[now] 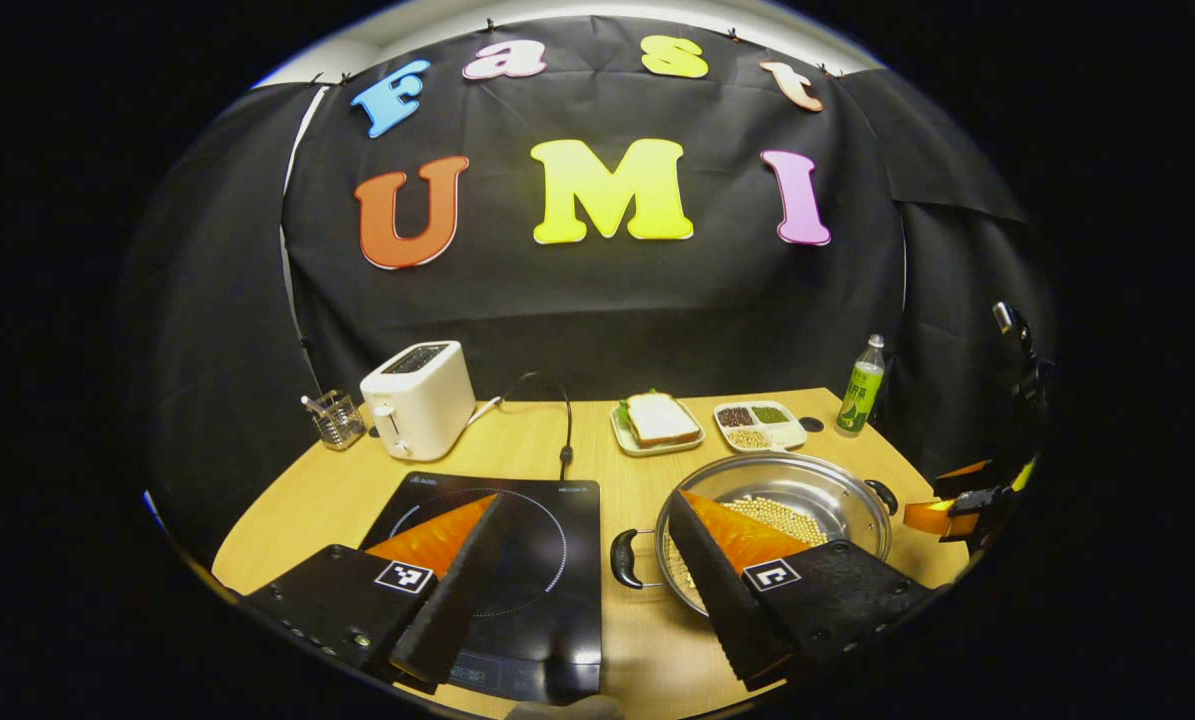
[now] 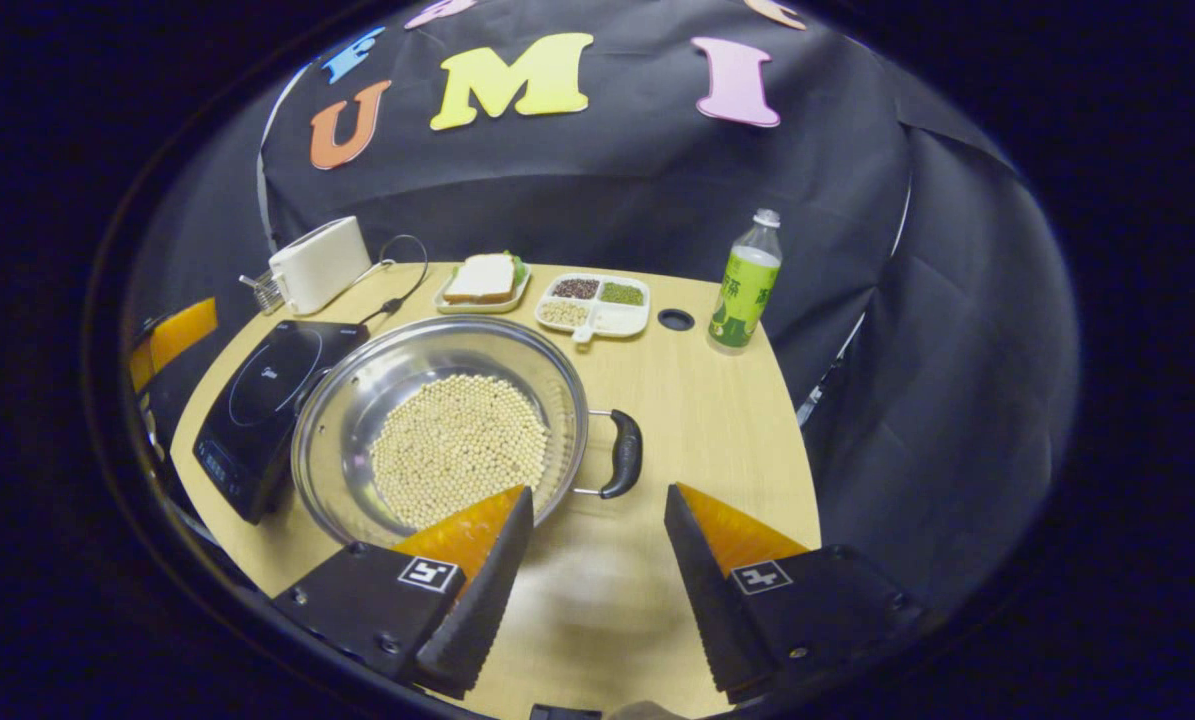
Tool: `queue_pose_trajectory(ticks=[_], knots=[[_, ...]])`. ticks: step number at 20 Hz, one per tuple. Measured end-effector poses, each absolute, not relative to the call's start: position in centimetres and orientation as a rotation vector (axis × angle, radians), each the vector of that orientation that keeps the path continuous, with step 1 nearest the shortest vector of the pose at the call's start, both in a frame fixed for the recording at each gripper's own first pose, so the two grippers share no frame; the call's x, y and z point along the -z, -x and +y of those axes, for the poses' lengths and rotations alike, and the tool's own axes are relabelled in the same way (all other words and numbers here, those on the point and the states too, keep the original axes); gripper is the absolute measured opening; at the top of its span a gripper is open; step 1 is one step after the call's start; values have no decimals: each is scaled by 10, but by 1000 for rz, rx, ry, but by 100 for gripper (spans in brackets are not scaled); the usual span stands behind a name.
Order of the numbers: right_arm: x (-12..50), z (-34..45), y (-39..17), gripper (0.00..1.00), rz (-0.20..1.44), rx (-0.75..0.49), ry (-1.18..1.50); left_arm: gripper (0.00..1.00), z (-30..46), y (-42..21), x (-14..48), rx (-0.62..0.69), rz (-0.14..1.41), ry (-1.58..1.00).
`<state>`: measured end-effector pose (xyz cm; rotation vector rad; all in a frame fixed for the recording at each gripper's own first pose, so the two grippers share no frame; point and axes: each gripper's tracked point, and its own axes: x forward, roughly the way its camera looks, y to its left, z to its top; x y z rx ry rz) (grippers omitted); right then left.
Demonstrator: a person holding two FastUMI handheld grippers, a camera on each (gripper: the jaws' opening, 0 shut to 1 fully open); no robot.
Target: First push the handle of the pot to place it horizontally, then grasp the pot with both hands and set it on the induction cooktop.
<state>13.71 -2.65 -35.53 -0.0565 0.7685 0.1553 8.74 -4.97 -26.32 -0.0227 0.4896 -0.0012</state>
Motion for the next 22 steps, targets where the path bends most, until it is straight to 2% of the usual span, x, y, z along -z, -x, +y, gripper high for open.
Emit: queue_pose_trajectory(ticks=[4,8,9,10,11,18,19,21,22], knots=[[375,-21,-161,87,797,-164,62,97,-62,-99,299,-5,554,30],[393,-21,-179,84,825,-166,65,97,-73,-107,340,-13,632,60],[396,-19,-182,87,831,-170,61,97,-75,-110,347,-14,650,64],[398,-19,-185,84,836,-168,64,97,-78,-113,354,-11,658,70],[401,-20,-188,87,839,-168,68,97,-81,-117,359,-9,670,73],[420,-19,-200,87,880,-167,74,96,-96,-130,388,-3,733,90],[423,-18,-201,84,890,-168,75,97,-100,-131,388,5,740,92],[427,-19,-204,87,901,-163,79,96,-105,-133,394,0,768,99],[428,-19,-205,87,907,-158,81,99,-105,-134,394,-2,768,100]])
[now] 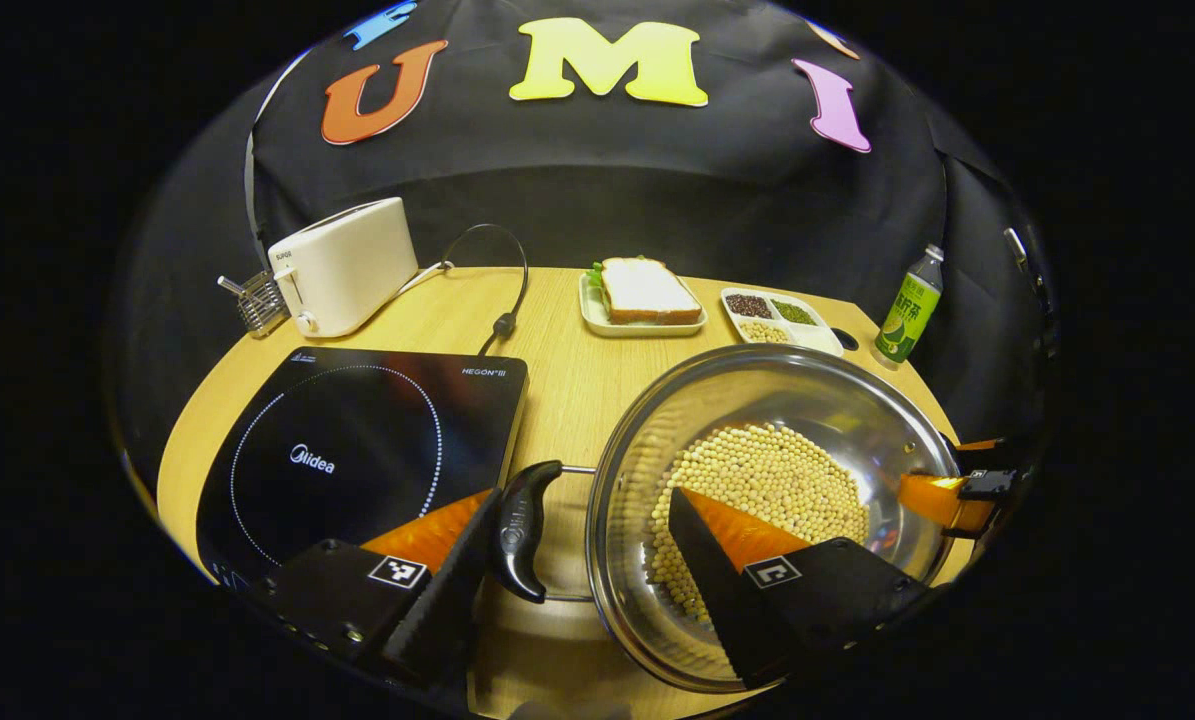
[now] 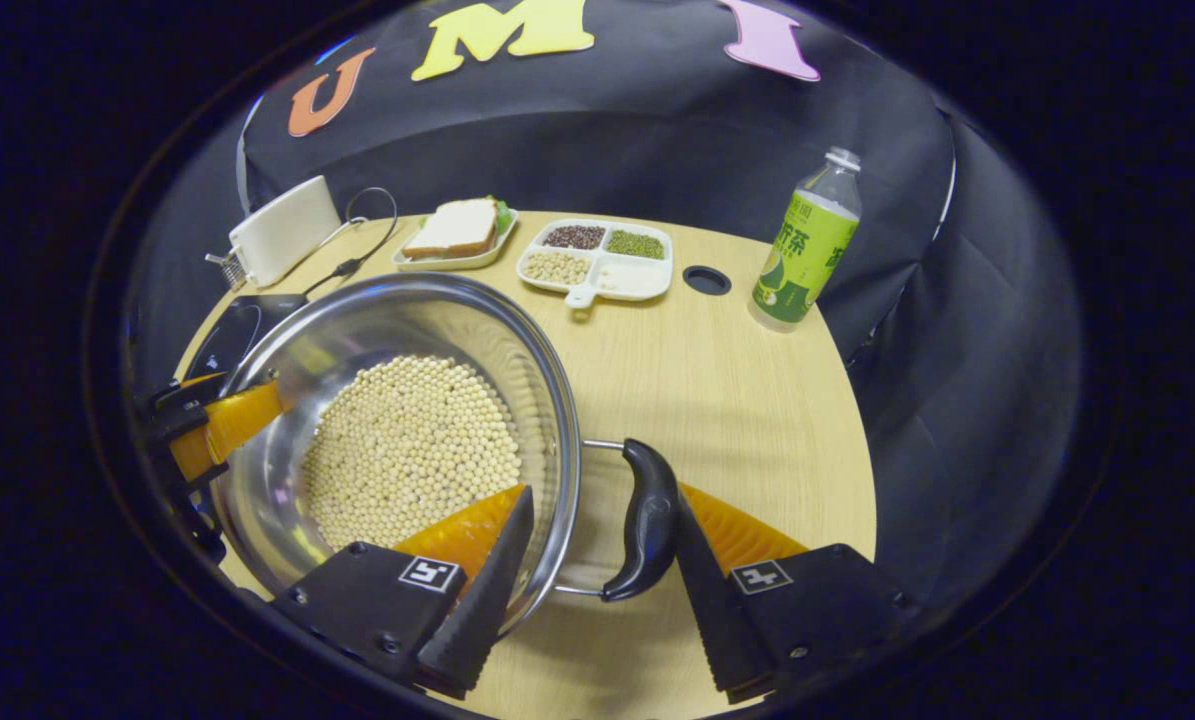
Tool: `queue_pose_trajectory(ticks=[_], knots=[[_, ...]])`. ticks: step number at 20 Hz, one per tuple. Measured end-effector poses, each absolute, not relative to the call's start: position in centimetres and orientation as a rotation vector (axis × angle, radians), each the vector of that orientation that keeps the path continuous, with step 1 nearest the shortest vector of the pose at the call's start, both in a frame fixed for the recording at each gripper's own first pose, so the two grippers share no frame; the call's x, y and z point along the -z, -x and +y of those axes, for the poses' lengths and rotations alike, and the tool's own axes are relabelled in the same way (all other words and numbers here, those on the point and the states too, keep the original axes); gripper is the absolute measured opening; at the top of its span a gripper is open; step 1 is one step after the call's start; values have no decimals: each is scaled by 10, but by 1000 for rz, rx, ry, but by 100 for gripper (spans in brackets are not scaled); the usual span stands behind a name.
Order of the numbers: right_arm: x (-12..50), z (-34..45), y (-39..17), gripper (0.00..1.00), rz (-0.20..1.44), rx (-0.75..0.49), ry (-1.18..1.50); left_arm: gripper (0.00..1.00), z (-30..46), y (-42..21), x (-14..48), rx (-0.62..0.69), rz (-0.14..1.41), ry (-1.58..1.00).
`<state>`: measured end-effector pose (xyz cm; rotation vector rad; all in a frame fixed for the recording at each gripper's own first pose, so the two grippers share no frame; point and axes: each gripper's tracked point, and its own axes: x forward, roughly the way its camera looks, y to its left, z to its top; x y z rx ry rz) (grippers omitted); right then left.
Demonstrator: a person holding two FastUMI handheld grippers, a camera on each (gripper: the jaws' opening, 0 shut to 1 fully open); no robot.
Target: First push the handle of the pot to place it horizontally, then grasp the pot with both hands and set it on the induction cooktop.
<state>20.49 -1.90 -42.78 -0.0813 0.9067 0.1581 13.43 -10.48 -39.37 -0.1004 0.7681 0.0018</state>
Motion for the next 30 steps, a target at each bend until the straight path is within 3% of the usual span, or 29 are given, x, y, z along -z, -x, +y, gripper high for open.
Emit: queue_pose_trajectory(ticks=[3,5,9,10,11,15,16,17,19,20,30], knots=[[431,-20,-206,84,919,-153,92,98,-106,-134,399,-3,800,117],[431,-21,-207,77,929,-142,96,92,-103,-131,400,-9,823,105],[433,-24,-209,75,967,-115,79,83,-96,-128,401,-21,856,92],[432,-24,-208,73,981,-110,65,60,-99,-127,402,-18,872,125],[433,-23,-207,69,994,-106,55,67,-101,-131,408,-18,894,138],[423,-23,-199,58,1005,-103,3,59,-98,-126,401,2,921,131],[419,-23,-195,56,998,-103,-2,70,-99,-123,398,5,920,135],[416,-22,-192,55,994,-102,-6,48,-98,-122,393,9,913,130],[408,-21,-189,55,980,-97,-10,70,-96,-125,383,17,884,109],[405,-20,-188,55,974,-95,-12,59,-94,-125,381,20,880,101],[363,15,-175,55,929,-88,-34,59,-57,-125,342,27,827,92]])
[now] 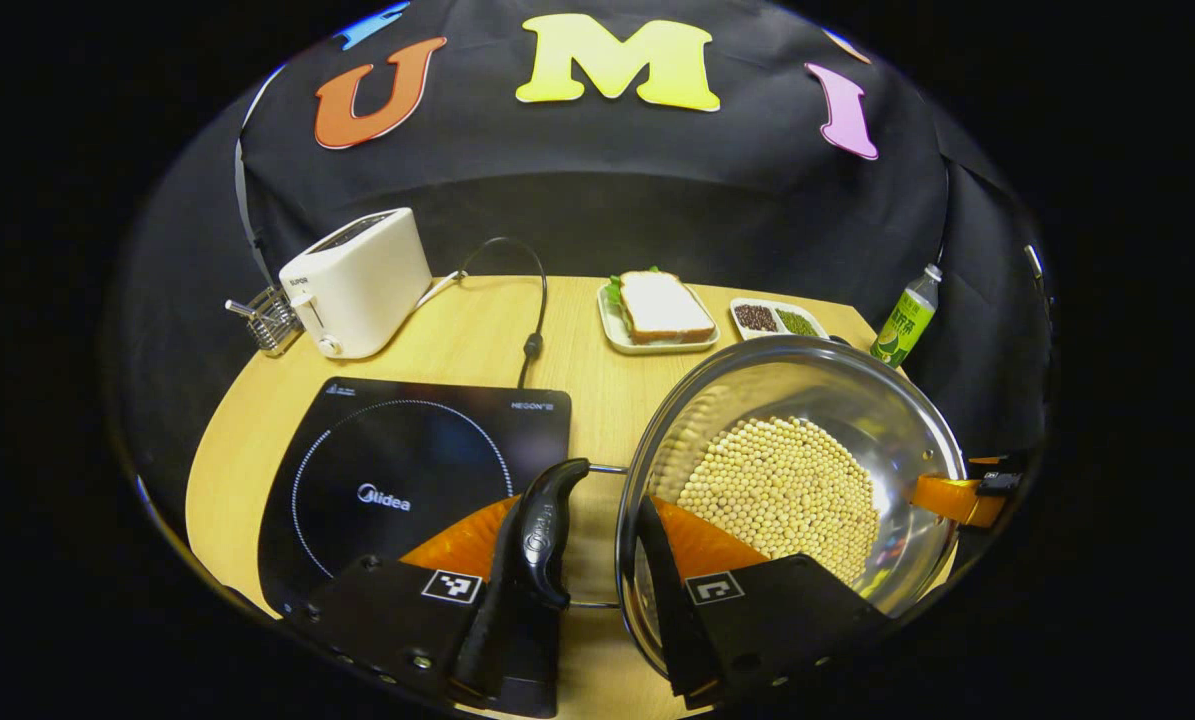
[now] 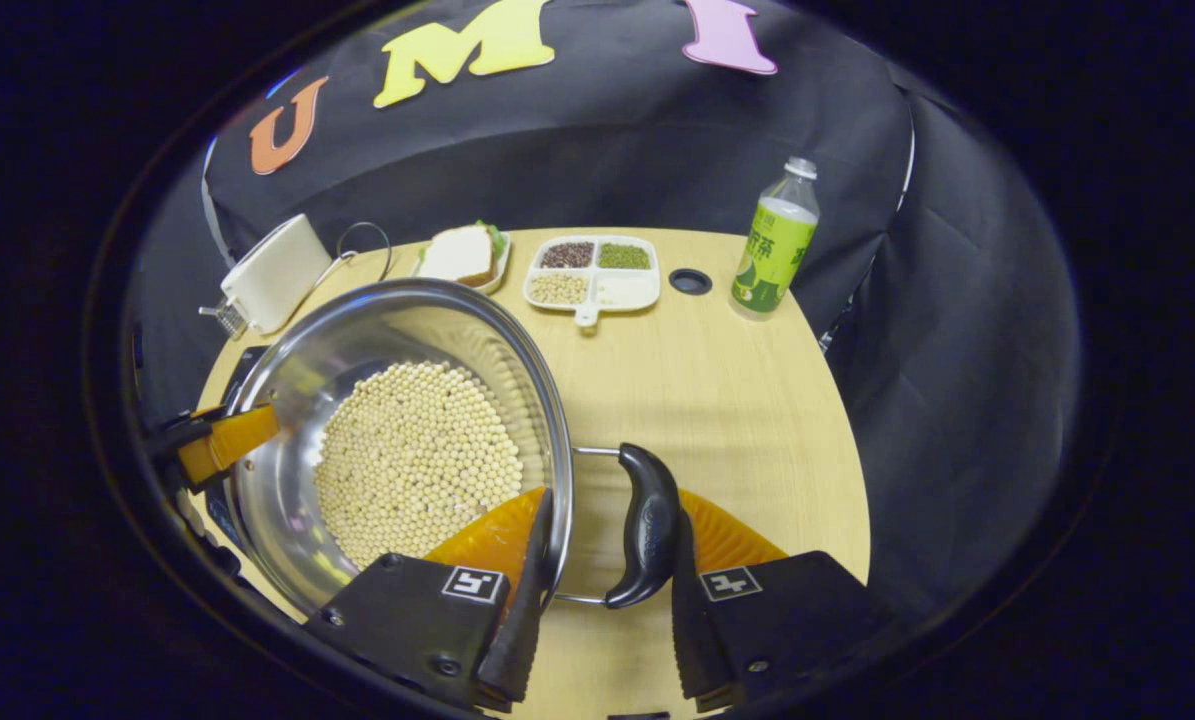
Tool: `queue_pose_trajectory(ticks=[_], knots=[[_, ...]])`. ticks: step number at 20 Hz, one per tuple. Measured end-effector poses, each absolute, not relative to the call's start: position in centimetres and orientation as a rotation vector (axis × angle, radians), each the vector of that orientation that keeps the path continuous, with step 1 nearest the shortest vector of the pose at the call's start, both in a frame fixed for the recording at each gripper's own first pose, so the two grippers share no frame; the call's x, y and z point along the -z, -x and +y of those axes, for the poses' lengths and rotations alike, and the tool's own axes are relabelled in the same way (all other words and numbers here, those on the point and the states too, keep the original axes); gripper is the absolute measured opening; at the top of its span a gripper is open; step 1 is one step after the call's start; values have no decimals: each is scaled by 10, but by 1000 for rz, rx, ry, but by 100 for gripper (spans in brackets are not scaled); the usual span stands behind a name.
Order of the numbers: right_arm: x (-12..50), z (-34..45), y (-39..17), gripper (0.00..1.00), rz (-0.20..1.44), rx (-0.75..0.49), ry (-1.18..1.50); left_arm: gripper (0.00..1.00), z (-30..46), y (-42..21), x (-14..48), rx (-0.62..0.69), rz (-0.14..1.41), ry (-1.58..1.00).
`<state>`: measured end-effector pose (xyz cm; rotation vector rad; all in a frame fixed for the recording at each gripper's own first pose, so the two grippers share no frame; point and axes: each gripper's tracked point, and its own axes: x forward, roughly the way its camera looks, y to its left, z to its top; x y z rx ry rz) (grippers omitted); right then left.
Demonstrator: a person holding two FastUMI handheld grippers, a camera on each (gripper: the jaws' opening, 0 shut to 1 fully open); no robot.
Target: First push the handle of the pot to place it horizontally, then grasp the pot with both hands and set it on the induction cooktop.
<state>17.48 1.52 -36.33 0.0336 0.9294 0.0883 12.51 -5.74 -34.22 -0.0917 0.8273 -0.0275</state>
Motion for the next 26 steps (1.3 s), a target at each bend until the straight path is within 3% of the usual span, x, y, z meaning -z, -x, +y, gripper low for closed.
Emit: queue_pose_trajectory(ticks=[14,26], knots=[[317,127,-172,55,876,-153,-32,59,54,-115,307,-38,773,82],[324,229,-172,55,911,-183,-53,59,149,-118,314,-76,777,38]])
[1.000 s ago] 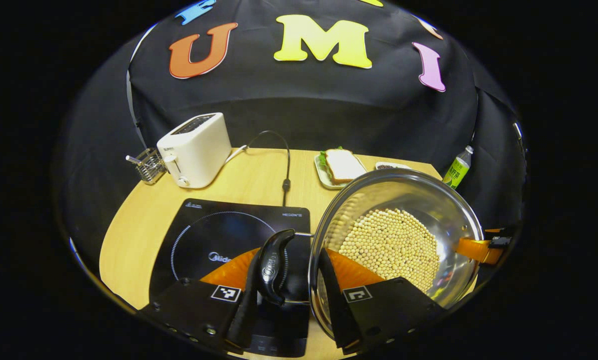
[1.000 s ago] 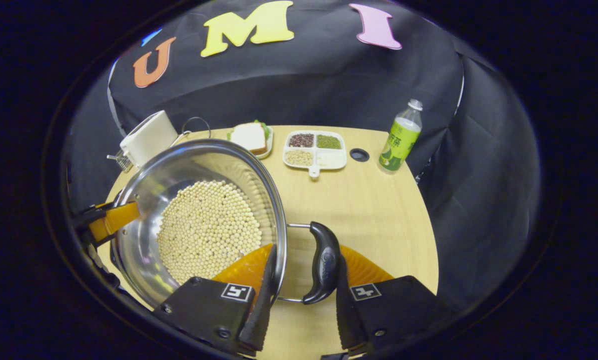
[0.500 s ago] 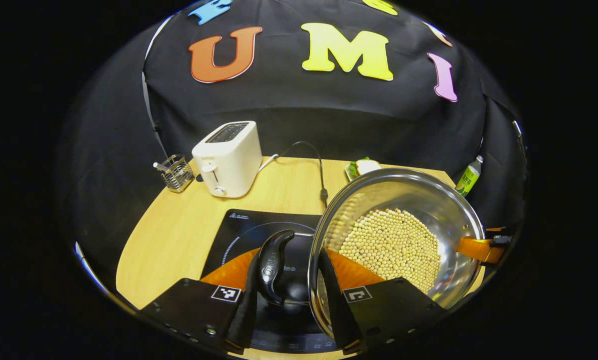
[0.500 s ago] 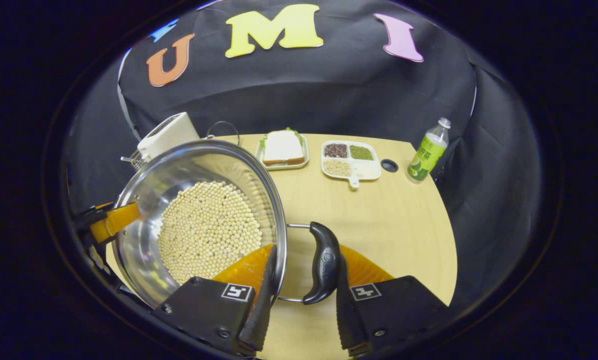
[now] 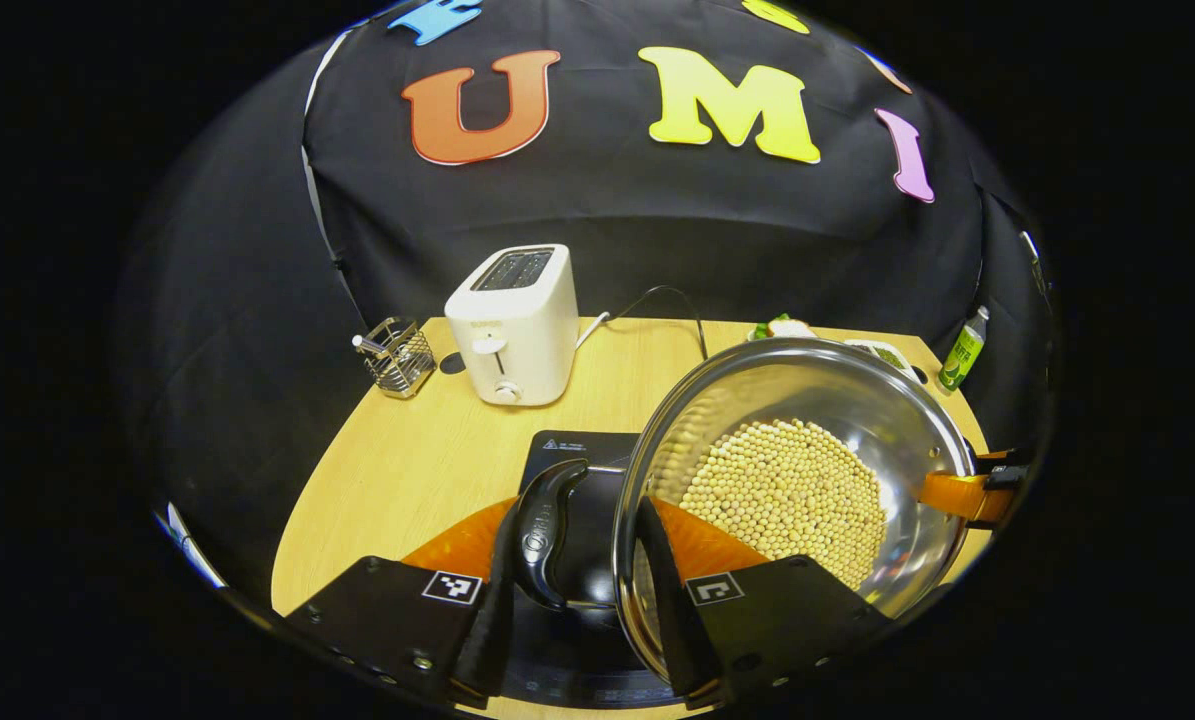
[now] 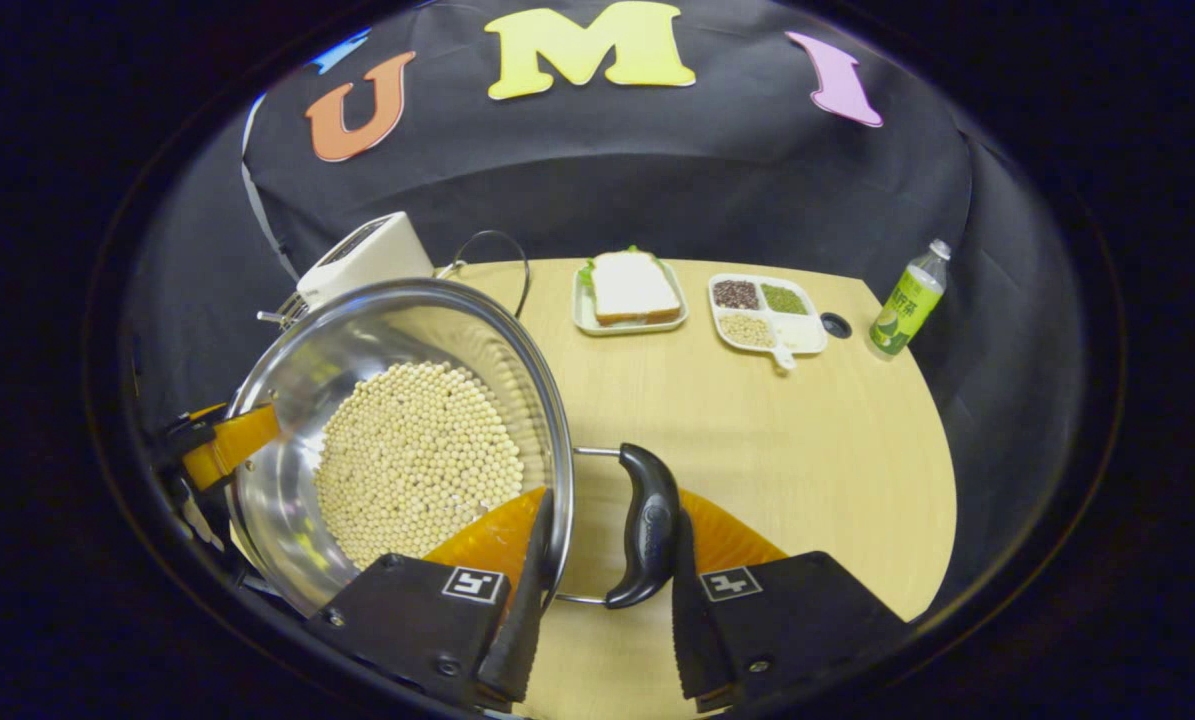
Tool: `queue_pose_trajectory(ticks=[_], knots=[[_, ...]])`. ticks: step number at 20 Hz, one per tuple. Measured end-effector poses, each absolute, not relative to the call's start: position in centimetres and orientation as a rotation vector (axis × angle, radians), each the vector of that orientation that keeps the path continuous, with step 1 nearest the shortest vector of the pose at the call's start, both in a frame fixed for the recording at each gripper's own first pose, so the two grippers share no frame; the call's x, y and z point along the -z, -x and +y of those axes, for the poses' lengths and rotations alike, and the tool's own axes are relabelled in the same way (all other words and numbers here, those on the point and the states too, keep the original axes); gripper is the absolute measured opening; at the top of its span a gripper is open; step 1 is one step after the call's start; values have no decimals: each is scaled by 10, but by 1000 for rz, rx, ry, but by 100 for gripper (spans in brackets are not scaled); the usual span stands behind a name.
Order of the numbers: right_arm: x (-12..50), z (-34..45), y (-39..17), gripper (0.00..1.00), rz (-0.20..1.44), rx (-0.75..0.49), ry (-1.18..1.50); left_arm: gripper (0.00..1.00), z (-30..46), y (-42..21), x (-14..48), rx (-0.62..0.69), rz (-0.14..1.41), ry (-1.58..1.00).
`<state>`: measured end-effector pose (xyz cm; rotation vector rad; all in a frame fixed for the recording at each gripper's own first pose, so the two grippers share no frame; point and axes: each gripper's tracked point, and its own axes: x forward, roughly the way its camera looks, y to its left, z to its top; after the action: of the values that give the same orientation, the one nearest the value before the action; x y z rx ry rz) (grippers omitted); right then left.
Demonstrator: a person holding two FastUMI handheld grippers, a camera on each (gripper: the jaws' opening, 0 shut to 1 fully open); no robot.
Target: First push the handle of the pot to place it horizontally, then grasp the pot with both hands and set it on the induction cooktop.
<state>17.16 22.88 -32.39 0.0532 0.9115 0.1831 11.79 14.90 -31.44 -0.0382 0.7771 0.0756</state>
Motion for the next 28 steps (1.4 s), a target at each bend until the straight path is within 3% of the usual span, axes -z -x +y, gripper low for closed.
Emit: queue_pose_trajectory(ticks=[14,25,26,27,28], knots=[[358,297,-183,55,971,-153,-49,59,209,-137,364,-87,818,36],[365,299,-181,57,950,-134,-32,60,213,-137,380,-61,820,31],[365,299,-182,58,948,-133,-39,70,213,-136,379,-61,821,28],[365,299,-181,58,948,-134,-40,72,212,-135,377,-55,816,21],[365,299,-181,58,956,-139,-39,61,213,-137,379,-50,819,21]])
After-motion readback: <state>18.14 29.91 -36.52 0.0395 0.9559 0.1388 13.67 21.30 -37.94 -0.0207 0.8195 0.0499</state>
